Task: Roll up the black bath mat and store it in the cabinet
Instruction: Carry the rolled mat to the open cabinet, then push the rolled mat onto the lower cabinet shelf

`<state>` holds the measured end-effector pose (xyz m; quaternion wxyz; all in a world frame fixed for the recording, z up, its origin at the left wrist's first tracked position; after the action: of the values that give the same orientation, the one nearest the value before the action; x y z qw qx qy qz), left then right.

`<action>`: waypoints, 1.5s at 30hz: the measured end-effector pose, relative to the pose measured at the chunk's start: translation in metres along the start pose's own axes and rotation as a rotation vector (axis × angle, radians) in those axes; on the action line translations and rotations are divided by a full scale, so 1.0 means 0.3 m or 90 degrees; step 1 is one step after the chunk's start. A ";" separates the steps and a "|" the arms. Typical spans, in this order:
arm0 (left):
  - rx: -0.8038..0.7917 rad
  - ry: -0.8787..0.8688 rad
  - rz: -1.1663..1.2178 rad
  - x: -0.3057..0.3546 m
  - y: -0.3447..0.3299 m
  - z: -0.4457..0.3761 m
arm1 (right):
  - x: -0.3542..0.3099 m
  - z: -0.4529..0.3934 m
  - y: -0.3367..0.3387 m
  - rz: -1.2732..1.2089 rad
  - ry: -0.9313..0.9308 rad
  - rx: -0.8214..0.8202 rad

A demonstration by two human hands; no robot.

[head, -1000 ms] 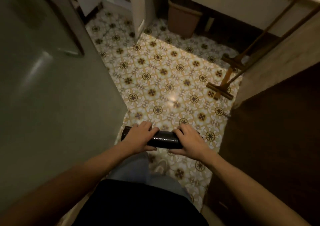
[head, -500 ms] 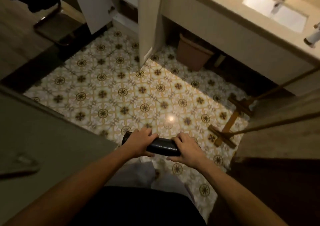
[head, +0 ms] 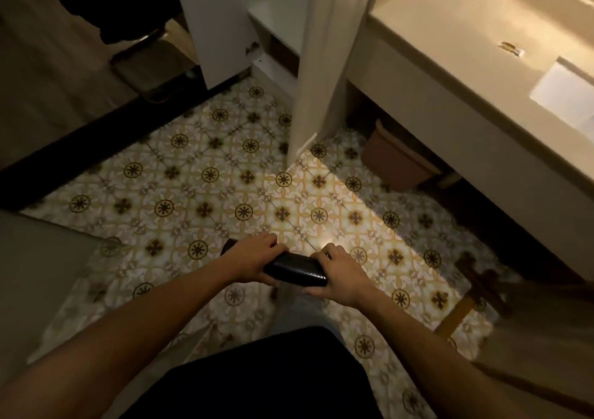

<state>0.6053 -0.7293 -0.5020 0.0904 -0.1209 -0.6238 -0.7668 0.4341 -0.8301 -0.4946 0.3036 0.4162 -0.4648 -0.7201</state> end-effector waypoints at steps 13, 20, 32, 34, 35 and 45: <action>0.064 0.228 0.080 -0.741 0.274 -0.244 | -0.032 -1.009 0.252 -0.003 0.174 -0.061; 0.027 0.221 0.060 -1.227 0.418 -0.355 | -0.137 -1.507 0.290 -0.037 0.123 -0.085; -0.048 0.060 -0.016 -1.859 0.672 -0.718 | -0.155 -2.104 0.370 -0.085 -0.026 -0.027; -0.068 0.026 -0.031 -1.929 0.685 -0.822 | -0.114 -2.183 0.365 -0.090 -0.060 -0.024; -0.077 0.006 -0.038 -1.964 0.687 -0.877 | -0.087 -2.225 0.359 -0.093 -0.076 -0.021; -0.128 -0.128 -0.069 -2.345 0.598 -1.439 | 0.234 -2.675 0.268 -0.112 -0.208 -0.008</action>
<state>1.2973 -1.1973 -0.6272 -0.0270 -0.1715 -0.5553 -0.8133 1.1128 -1.2534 -0.6204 0.1624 0.3312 -0.4653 -0.8046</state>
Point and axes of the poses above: each hand's wrist, its own z-axis away from the middle knuckle, its own y-axis out of the back of the hand, x = y × z, the point moved 5 cm from there along -z, towards the middle knuckle, and after that the axes turned 14 degrees about x, right-handed, at the moved point
